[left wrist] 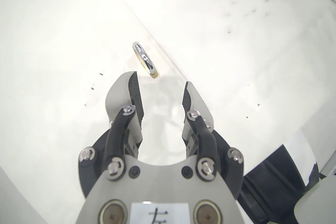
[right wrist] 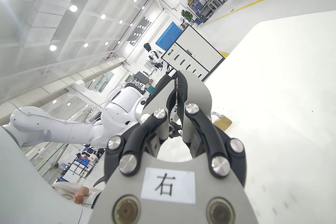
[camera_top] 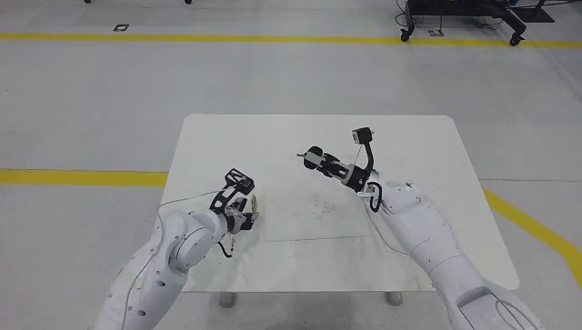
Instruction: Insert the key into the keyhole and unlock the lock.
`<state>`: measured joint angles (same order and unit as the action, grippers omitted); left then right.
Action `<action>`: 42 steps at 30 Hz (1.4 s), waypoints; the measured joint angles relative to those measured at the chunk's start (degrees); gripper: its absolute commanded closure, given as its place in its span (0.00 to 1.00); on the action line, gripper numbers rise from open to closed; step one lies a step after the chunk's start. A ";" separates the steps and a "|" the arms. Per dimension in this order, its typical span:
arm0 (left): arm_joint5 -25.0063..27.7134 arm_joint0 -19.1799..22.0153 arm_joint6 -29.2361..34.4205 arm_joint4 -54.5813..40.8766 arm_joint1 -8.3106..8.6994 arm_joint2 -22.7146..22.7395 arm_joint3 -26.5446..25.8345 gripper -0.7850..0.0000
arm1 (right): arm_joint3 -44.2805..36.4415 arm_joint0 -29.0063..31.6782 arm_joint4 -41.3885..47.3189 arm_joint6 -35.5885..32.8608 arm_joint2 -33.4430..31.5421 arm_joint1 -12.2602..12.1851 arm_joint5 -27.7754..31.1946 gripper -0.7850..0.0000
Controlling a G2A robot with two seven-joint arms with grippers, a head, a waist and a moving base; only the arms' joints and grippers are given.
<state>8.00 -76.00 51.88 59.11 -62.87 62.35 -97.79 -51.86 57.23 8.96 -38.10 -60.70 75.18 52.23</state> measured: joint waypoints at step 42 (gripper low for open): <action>-3.93 4.31 -2.16 4.18 -1.81 -3.41 4.21 0.72 | 0.00 0.00 0.00 0.00 0.00 0.00 0.00 1.00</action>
<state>4.07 -71.69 49.72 63.30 -64.67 58.94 -93.58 -51.86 57.23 8.96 -38.10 -60.70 75.18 52.23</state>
